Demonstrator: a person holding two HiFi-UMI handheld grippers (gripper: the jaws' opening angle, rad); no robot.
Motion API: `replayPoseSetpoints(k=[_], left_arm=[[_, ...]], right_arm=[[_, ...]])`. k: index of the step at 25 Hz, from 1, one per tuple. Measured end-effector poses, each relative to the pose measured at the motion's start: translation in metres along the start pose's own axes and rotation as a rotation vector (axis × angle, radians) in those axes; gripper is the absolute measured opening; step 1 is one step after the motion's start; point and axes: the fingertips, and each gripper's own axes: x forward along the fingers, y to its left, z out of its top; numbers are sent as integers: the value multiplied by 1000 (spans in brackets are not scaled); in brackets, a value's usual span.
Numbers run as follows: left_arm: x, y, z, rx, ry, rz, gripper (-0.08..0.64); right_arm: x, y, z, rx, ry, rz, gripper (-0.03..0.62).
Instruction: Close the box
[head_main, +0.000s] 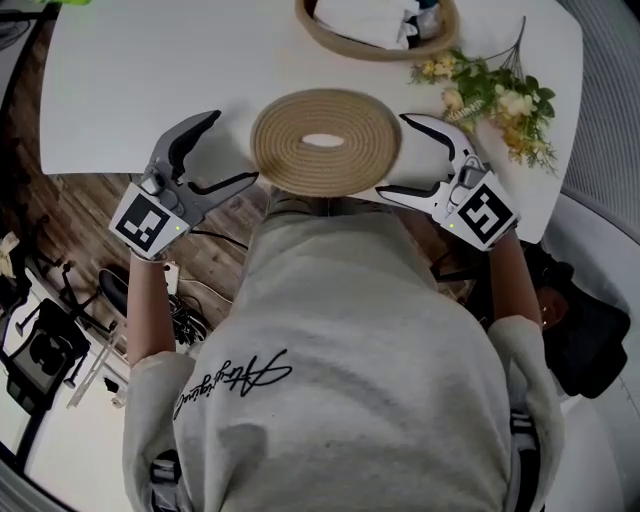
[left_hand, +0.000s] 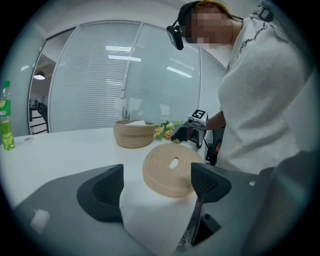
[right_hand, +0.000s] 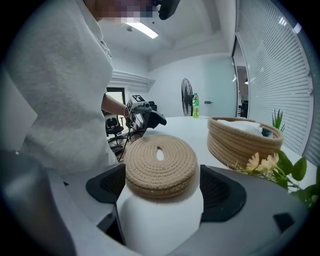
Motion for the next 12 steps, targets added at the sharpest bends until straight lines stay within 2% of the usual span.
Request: replayPoseSetpoints(k=[3, 8, 12], left_arm=[[3, -3, -8, -6, 20, -5, 411], [12, -15, -19, 37, 88, -64, 411], [19, -23, -27, 70, 145, -87, 411]], right_arm=[[4, 1, -6, -10, 19, 24, 456], [6, 0, -10, 18, 16, 39, 462], [11, 0, -13, 2, 71, 45, 466]])
